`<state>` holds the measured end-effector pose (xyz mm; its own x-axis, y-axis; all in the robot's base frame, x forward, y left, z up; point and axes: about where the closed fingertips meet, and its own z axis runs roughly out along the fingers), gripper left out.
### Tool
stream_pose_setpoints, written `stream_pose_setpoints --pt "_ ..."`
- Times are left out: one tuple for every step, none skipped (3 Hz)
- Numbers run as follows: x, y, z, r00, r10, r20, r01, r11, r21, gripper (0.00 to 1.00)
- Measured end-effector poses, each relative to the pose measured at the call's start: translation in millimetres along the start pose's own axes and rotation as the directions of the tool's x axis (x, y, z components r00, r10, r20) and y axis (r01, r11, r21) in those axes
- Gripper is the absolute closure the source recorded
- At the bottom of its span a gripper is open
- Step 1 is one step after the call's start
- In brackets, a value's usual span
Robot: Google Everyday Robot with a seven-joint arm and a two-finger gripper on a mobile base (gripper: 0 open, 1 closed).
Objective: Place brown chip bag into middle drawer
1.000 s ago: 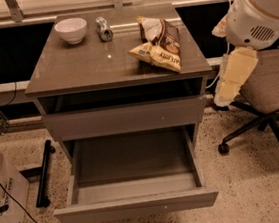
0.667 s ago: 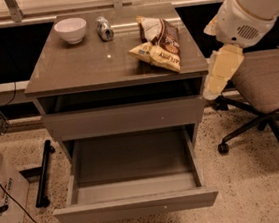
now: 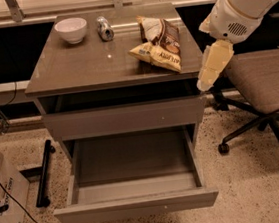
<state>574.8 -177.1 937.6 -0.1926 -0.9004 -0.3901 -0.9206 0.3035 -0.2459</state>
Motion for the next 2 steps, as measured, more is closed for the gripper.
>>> stream_pose_setpoints --pt "-11.6 -1.0 13.2 0.997 0.034 0.068 -0.035 0.9993 0.01 0.0" --pt "-61.5 -33.4 63.2 0.978 0.064 0.2 -0.071 0.9971 0.027 0.0"
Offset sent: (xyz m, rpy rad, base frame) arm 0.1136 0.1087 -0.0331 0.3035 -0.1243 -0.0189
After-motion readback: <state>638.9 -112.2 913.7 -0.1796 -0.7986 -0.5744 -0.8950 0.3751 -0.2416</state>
